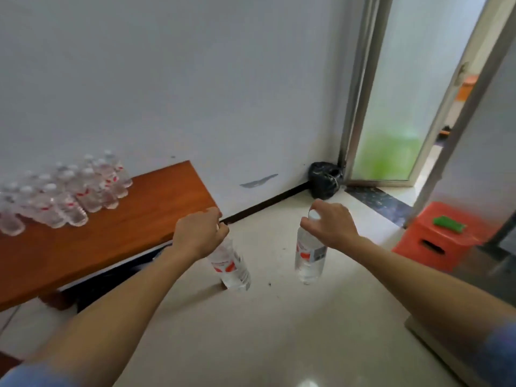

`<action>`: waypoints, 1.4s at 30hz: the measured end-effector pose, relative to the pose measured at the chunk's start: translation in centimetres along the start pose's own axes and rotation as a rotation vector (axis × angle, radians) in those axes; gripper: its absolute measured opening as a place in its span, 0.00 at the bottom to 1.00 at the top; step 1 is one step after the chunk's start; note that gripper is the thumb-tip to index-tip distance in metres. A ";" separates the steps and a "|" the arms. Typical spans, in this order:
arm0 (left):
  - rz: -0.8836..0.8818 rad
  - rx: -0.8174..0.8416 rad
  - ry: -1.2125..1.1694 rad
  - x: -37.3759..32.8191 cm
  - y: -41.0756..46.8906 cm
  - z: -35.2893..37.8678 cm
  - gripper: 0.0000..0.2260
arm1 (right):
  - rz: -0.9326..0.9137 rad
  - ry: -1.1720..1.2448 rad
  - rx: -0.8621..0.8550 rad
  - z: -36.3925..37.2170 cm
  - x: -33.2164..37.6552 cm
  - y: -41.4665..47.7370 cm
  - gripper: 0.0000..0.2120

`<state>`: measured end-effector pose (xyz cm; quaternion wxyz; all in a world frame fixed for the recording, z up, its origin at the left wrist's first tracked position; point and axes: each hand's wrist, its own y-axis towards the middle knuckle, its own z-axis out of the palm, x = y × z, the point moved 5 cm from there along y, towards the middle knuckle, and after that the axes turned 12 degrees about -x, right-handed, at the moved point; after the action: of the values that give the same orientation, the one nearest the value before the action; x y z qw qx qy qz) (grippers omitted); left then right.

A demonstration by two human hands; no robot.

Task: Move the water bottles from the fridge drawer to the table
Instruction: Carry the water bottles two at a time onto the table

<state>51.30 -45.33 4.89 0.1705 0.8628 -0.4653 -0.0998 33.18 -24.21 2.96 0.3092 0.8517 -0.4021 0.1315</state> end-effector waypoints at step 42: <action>-0.761 0.001 0.253 93.4 -13.4 -1.1 0.12 | -0.668 0.243 0.378 61.1 87.3 3.4 0.18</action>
<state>113.08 -116.46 -0.52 0.1768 0.9791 -0.0877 -0.0486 85.09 -117.26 -1.62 0.2180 0.9557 -0.0323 0.1950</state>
